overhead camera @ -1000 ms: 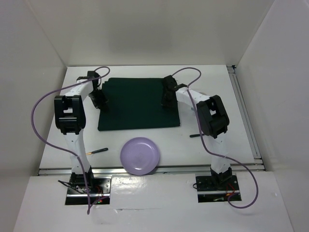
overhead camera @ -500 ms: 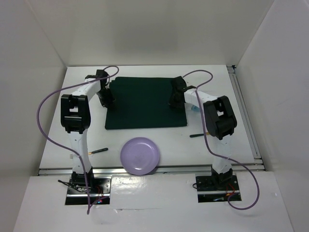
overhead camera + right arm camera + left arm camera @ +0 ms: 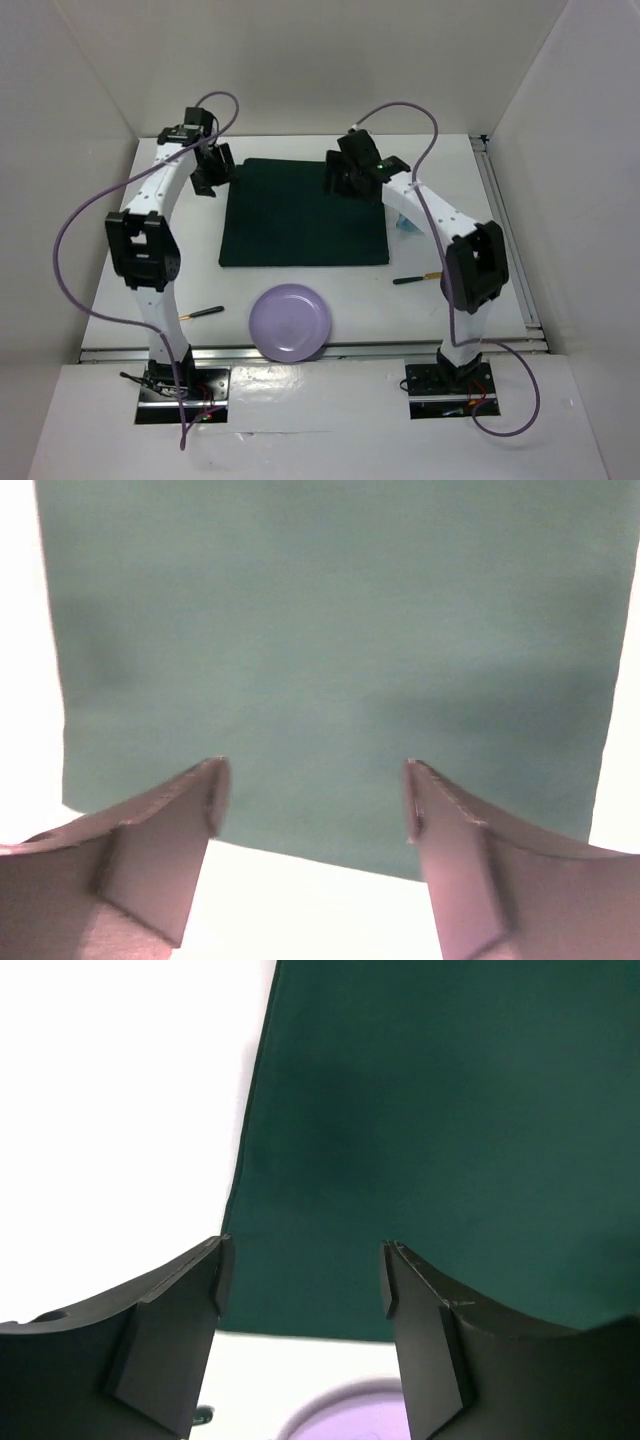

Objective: Set the dinner table for one person

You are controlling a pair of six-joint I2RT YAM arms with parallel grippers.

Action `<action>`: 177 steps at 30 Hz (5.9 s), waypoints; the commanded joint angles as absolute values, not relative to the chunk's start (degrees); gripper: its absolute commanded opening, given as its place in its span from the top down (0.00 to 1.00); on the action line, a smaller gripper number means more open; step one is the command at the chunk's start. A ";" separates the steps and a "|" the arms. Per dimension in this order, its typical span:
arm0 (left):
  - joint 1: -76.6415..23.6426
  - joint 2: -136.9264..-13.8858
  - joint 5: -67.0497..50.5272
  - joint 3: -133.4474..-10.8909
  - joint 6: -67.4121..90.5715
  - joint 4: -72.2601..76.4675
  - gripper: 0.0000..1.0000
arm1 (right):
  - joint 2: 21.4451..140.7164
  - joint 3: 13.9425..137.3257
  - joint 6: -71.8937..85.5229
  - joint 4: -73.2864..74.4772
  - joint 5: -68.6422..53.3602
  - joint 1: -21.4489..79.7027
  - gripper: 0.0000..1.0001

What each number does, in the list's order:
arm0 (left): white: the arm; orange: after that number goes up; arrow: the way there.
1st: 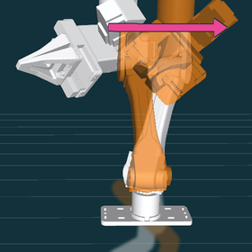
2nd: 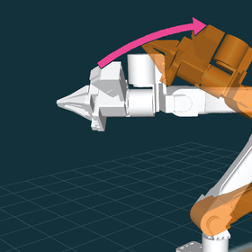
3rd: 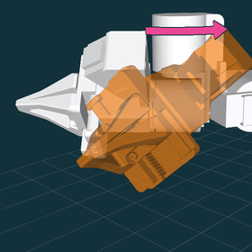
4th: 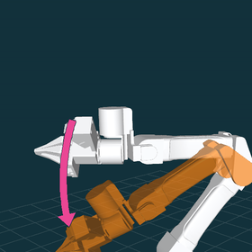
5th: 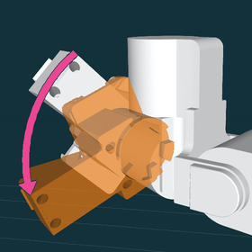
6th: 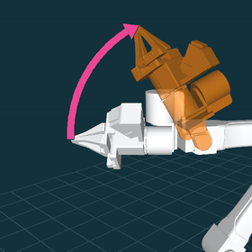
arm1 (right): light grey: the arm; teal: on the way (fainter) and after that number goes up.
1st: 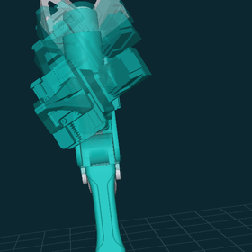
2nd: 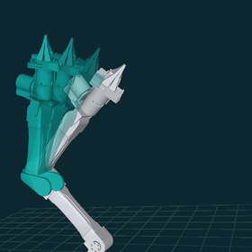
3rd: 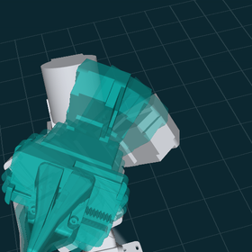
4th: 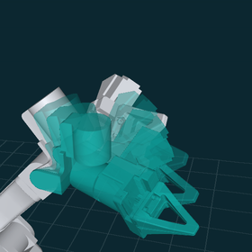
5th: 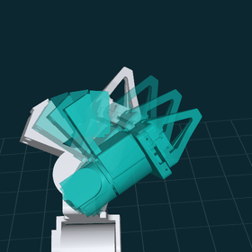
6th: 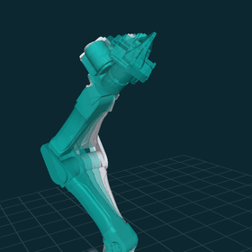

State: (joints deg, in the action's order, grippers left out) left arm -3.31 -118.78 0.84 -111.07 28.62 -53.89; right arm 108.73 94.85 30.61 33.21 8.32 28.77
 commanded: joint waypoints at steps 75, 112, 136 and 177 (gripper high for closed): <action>-4.22 -69.17 16.96 -79.63 37.18 -53.96 0.25 | 124.29 107.93 35.33 37.18 -2.81 24.52 0.35; -3.25 -78.13 12.22 -43.86 79.72 -50.02 0.21 | 100.12 84.55 27.77 34.90 3.78 28.21 0.34; -1.83 -81.81 19.26 -66.13 46.89 -50.89 1.00 | 94.05 80.16 27.77 36.56 4.83 24.88 0.34; -16.96 -126.48 15.29 -109.95 23.55 -61.35 0.24 | 103.44 84.56 26.02 36.39 -3.70 -5.71 0.15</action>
State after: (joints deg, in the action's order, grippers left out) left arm -16.97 -129.64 14.41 -108.51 23.83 -59.61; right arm 103.04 84.01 27.46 38.39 -3.62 -6.85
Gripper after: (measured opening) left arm 0.738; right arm 0.865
